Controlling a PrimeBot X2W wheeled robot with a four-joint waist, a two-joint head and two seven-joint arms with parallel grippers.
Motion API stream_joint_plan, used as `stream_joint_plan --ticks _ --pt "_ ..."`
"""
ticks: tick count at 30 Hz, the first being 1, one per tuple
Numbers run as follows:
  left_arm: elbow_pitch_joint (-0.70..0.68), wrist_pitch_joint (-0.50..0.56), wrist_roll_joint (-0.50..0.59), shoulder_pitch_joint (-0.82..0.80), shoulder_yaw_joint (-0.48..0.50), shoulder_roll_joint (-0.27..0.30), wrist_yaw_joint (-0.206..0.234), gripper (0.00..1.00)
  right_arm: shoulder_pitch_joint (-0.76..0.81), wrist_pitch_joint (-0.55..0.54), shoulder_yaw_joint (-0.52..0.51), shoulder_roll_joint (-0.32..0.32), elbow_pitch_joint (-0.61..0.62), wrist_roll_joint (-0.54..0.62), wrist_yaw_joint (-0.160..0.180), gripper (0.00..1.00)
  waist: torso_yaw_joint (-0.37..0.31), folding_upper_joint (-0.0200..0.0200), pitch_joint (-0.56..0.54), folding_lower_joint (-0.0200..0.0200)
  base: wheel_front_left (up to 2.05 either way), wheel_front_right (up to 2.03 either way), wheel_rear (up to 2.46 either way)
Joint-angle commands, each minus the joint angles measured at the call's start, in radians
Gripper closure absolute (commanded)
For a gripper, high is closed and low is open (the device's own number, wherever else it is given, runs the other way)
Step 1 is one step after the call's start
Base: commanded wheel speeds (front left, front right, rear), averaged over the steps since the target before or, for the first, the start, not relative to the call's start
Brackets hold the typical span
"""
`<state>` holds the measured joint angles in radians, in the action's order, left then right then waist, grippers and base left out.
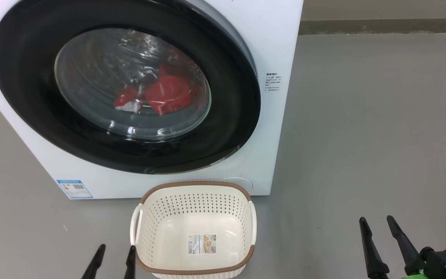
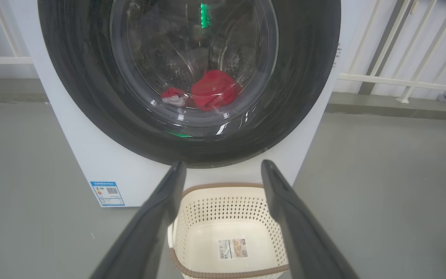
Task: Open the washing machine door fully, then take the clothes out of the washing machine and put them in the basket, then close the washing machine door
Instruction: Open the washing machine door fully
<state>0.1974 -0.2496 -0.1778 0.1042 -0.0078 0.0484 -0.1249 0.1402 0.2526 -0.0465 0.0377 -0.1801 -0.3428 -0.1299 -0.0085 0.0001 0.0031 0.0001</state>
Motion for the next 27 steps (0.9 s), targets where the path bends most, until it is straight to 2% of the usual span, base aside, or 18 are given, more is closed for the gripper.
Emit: stream_joint_plan --ticks 1,4,5,6,7,14,23,27 --pt "-0.021 -0.012 -0.004 -0.014 0.028 0.011 -0.006 0.00 -0.012 0.009 0.021 0.013 0.025 -0.005 -0.001 0.00 0.000 -0.0001 0.000 0.0000 0.00 0.00 0.00" --pt "-0.022 -0.012 -0.005 -0.015 0.023 0.011 -0.006 0.00 -0.012 0.009 0.025 0.013 0.024 -0.015 -0.001 0.00 0.001 -0.0001 -0.001 0.0000 0.00 0.00 0.00" --pt "-0.023 -0.012 -0.006 -0.016 0.022 0.011 -0.006 0.00 -0.013 0.009 0.030 0.013 0.024 -0.028 -0.001 0.62 0.001 -0.0001 0.000 0.0000 0.00 0.00 0.00" --pt "-0.024 -0.012 -0.006 -0.016 0.020 0.011 -0.006 0.00 -0.017 0.009 0.035 0.013 0.026 -0.048 -0.001 0.95 0.002 -0.0001 0.000 0.0000 0.00 0.00 0.00" --pt "-0.025 -0.012 -0.007 -0.017 0.019 0.010 -0.006 0.00 -0.022 0.009 0.037 0.013 0.031 -0.081 -0.001 1.00 0.002 -0.0001 0.001 0.0000 0.00 0.00 0.00" --pt "-0.032 -0.012 -0.013 -0.031 0.009 0.007 -0.006 0.00 -0.127 0.009 0.083 0.013 0.052 -0.237 -0.001 1.00 0.005 -0.0001 0.013 0.0000 0.00 0.00 0.00" --pt "-0.043 -0.012 -0.028 -0.082 -0.032 0.006 -0.006 0.00 -0.398 0.009 0.141 0.019 0.045 -0.409 -0.001 1.00 0.040 -0.0001 0.086 0.0000 0.00 0.00 0.00" --pt "-0.036 -0.012 -0.043 -0.110 -0.054 0.015 -0.006 0.00 -0.515 0.009 0.162 0.049 0.019 -0.504 -0.001 1.00 0.068 -0.0001 0.125 0.0000 0.00 0.00 0.00"
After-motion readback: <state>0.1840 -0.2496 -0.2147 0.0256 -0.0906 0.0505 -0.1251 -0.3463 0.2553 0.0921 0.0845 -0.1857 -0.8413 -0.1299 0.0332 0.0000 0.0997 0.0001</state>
